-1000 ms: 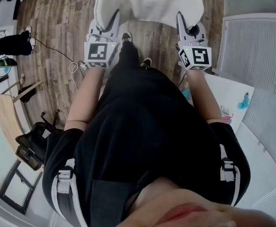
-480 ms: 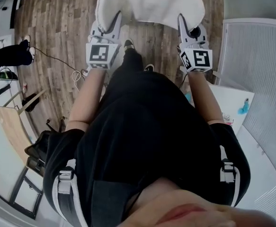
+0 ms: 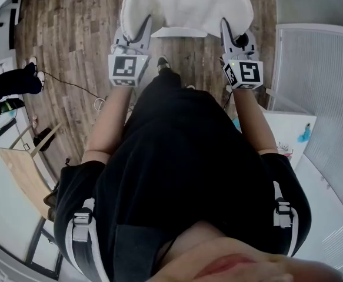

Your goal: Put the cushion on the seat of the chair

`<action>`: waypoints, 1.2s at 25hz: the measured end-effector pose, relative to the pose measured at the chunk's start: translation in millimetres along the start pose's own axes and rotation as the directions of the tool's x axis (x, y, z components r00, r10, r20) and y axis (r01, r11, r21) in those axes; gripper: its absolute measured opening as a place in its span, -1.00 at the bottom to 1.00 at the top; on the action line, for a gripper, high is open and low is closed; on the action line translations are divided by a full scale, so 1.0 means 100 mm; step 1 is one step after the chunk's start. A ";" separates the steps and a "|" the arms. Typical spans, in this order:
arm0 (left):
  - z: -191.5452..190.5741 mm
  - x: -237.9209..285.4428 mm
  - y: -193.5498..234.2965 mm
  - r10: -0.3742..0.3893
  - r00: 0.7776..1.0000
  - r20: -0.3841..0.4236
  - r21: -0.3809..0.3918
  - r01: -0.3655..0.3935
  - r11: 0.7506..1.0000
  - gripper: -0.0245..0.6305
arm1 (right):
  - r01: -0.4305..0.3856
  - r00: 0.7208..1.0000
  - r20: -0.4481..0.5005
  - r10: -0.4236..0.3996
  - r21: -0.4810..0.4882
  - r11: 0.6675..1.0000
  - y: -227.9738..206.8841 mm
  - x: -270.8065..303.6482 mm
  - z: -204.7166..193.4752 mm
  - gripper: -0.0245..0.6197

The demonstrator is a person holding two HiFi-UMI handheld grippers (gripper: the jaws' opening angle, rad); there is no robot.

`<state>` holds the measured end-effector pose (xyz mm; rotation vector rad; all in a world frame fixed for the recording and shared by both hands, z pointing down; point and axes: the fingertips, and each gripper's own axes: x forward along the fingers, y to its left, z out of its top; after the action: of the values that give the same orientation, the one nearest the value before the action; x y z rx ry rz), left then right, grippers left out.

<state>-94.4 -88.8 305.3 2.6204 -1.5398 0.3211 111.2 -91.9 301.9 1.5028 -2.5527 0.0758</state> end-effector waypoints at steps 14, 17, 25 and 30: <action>-0.28 0.63 0.49 -0.038 0.998 -0.048 -0.039 0.036 0.999 -0.76 | 0.032 0.998 -0.062 -0.031 0.011 0.999 -0.19 0.67 -0.26 -0.75; -0.41 0.84 0.52 -0.033 0.997 -0.071 -0.057 0.028 0.998 -0.76 | 0.014 0.997 -0.077 -0.013 0.021 1.000 -0.34 0.83 -0.43 -0.75; -1.01 1.44 0.71 -0.023 0.984 -0.175 -0.118 0.003 0.993 -0.76 | -0.039 0.985 -0.166 0.048 0.055 0.998 -0.60 1.32 -0.99 -0.75; -1.57 1.74 0.90 -0.015 0.970 -0.244 -0.129 -0.017 0.991 -0.76 | -0.051 0.974 -0.217 0.069 0.088 0.995 -0.59 1.67 -1.53 -0.75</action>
<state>-112.1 -252.8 494.5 2.3777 -1.4291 0.5051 103.5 -244.2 479.4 1.3592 -2.4437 0.3396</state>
